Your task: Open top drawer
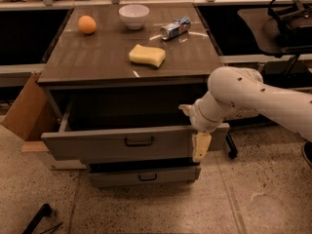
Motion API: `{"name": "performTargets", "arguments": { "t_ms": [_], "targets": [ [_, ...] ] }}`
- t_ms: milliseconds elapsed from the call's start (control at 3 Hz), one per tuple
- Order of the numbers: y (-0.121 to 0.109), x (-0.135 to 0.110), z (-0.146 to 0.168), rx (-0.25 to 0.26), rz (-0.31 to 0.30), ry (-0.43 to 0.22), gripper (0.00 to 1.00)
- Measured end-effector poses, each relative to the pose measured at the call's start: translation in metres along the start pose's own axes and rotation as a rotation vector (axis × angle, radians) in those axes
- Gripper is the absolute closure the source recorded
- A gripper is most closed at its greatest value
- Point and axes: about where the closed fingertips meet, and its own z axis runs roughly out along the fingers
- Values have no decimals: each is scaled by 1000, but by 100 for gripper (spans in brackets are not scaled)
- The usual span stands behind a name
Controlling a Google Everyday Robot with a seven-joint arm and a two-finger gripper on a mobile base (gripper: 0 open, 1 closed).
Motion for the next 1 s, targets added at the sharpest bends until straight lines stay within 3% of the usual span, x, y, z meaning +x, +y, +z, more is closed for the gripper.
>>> {"name": "performTargets", "arguments": {
  "t_ms": [667, 1000],
  "targets": [
    [32, -1, 11, -87, 36, 42, 0],
    [52, -1, 9, -110, 56, 80, 18]
  ]
}}
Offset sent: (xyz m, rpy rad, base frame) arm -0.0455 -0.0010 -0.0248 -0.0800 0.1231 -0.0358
